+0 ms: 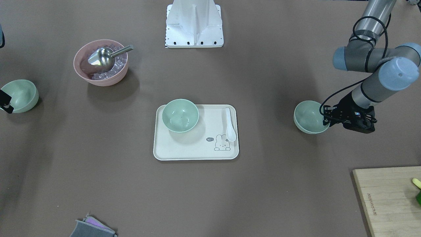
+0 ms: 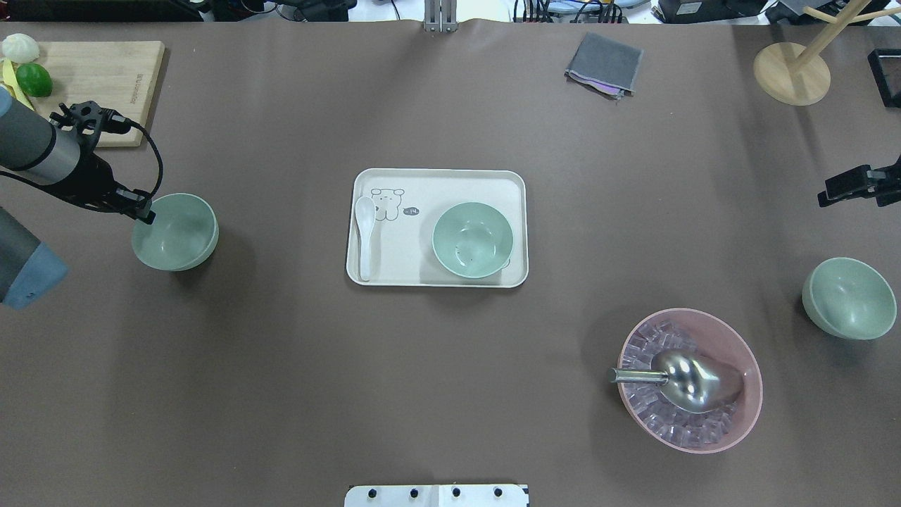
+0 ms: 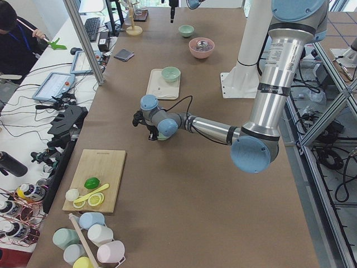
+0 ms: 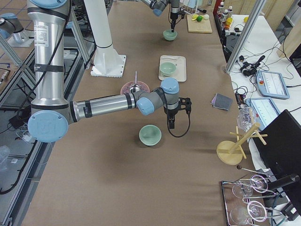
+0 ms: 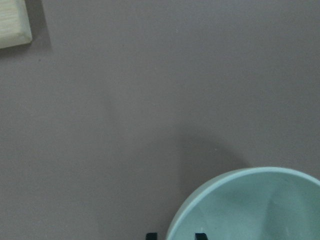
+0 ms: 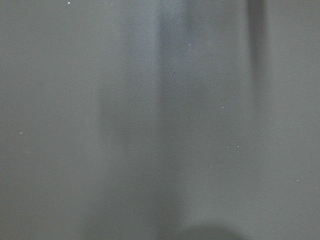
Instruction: Stack green bowls together
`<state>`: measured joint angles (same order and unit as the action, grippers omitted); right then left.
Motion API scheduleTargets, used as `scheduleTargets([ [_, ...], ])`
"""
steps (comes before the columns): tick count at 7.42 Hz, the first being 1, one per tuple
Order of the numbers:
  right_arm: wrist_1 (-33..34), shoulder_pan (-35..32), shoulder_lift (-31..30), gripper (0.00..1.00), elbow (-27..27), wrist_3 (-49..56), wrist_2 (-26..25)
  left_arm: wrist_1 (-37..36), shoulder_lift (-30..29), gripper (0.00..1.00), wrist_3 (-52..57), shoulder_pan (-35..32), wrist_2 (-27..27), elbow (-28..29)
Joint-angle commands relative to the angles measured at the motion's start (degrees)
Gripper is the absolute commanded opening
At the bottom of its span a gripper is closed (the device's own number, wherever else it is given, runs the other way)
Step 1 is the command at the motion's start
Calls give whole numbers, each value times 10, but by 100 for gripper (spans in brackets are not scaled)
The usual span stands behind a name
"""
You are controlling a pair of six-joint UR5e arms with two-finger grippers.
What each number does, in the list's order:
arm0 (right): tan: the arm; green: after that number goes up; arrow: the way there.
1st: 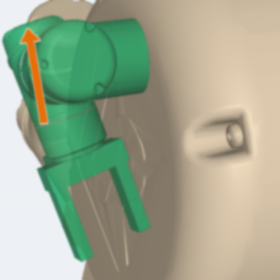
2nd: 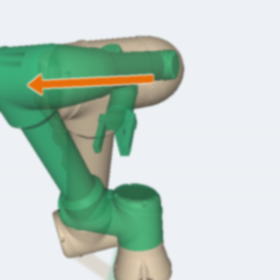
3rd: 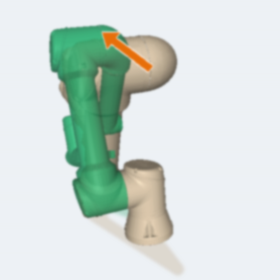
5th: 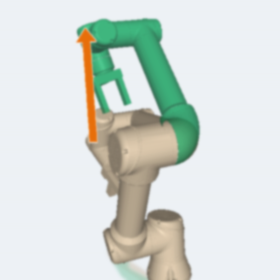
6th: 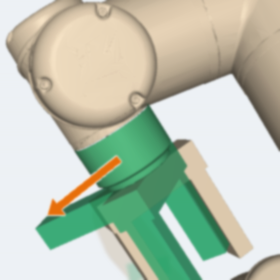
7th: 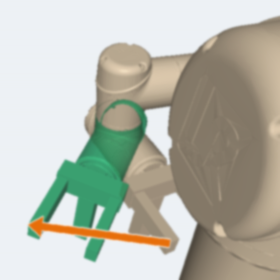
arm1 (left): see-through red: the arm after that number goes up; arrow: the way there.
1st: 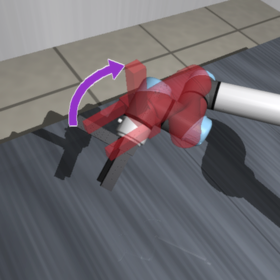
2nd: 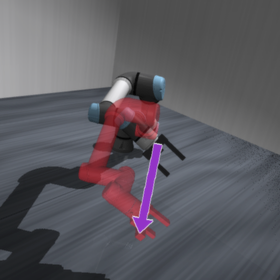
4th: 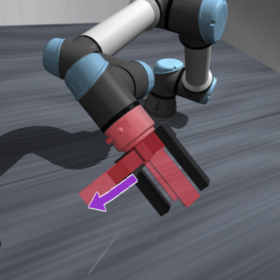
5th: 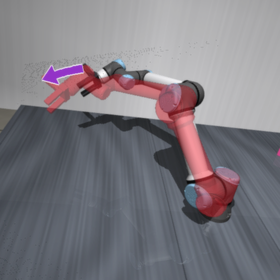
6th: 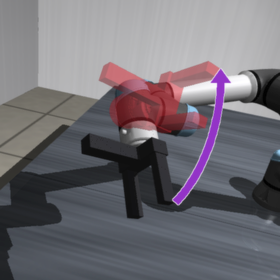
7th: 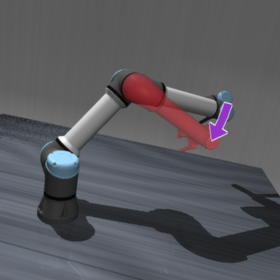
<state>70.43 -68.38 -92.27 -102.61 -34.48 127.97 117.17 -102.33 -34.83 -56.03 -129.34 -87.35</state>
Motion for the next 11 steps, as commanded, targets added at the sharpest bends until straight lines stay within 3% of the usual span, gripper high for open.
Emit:
scheduleTargets([
  [1,-1,0,1,100,0,-1,0,0,-1,22,-1,0,-1,-6],
  [4,-1,1,1,100,0,-1,1,0,-1,22,-1,0,-1,-7],
  [6,-1,1,1,100,0,-1,1,0,-1,3,-1,0,-1,-7],
  [7,-1,1,1,100,0,-1,1,-1,-1,0,-1,0,-1,-9],
  [11,-2,2,1,100,0,-6,0,-8,-18,0,-18,0,-33,-24],
])
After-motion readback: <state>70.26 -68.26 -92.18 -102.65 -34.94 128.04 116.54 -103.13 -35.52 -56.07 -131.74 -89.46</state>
